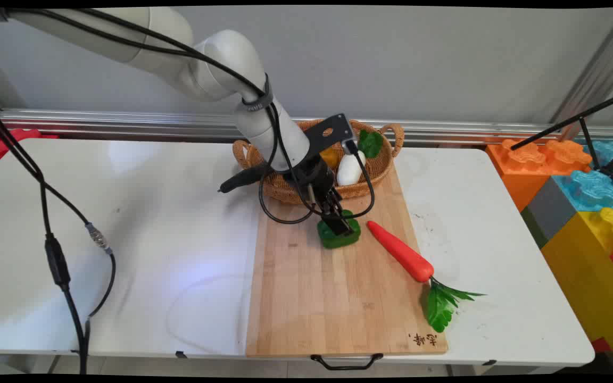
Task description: Pick up the potato from the vegetable basket, then place the picked object on the cutting board
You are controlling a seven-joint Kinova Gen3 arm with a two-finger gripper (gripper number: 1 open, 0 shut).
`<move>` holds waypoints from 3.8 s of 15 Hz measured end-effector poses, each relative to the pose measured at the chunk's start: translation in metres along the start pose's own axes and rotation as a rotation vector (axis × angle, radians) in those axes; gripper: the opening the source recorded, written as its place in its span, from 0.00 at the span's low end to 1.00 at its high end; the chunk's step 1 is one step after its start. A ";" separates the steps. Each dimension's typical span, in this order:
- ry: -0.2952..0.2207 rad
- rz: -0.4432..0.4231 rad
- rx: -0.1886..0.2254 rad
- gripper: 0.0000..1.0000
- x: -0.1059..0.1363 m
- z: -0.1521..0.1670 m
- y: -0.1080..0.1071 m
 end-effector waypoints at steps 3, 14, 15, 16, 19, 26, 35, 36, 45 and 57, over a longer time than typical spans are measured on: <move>0.006 0.001 0.003 1.00 0.004 -0.012 0.000; 0.048 0.035 0.091 1.00 0.023 -0.086 -0.027; 0.054 0.047 0.112 1.00 0.026 -0.090 -0.033; 0.059 0.058 0.135 1.00 0.030 -0.094 -0.041; 0.065 0.083 0.185 1.00 0.037 -0.099 -0.059; 0.011 0.157 0.274 1.00 0.041 -0.079 -0.102; -0.065 0.248 0.298 1.00 0.034 -0.012 -0.131; -0.069 0.252 0.297 1.00 0.033 -0.008 -0.132; -0.118 0.292 0.288 1.00 0.019 0.024 -0.142; -0.117 0.317 0.272 0.00 0.015 0.032 -0.141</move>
